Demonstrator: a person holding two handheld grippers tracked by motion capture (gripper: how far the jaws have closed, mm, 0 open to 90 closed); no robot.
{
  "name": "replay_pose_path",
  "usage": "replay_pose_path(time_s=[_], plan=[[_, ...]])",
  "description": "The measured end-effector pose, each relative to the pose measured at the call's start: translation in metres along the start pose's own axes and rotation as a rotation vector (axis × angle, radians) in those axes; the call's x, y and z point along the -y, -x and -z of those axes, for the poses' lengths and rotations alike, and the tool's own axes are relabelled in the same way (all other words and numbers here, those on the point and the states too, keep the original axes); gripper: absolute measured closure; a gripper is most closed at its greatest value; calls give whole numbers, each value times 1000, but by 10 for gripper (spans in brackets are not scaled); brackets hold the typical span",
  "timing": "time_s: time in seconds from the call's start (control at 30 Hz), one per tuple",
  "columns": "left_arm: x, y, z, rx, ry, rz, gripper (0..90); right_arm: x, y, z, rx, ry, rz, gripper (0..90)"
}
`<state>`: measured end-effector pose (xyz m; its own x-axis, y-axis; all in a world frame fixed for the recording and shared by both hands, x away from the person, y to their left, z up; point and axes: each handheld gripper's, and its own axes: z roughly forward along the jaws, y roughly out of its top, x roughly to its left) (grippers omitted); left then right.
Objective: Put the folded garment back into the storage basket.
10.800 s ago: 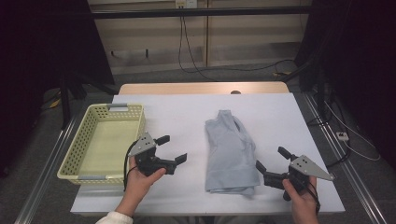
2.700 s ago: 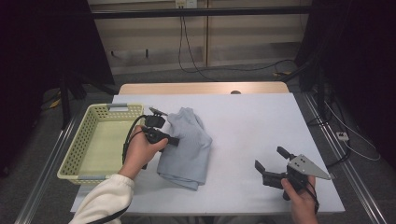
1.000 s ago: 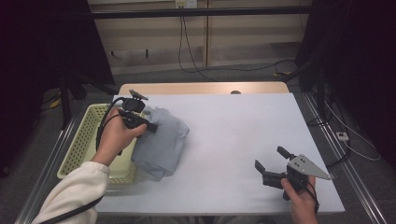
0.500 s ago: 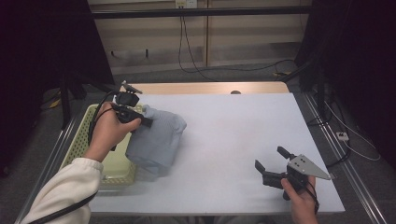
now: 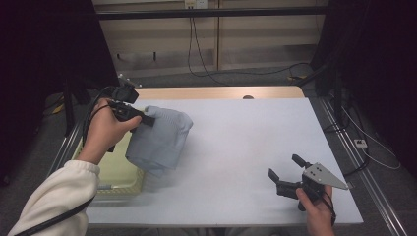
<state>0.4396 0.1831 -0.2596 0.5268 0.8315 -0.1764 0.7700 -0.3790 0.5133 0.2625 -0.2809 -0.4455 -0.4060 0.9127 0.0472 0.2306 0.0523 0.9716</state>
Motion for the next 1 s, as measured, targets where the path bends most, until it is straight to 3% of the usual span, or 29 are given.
replay_pose_path(time_s=[1.0], plan=[[-6, -31, 46, -52, 30, 57, 759, 0, 0, 0, 3, -2, 2, 33]])
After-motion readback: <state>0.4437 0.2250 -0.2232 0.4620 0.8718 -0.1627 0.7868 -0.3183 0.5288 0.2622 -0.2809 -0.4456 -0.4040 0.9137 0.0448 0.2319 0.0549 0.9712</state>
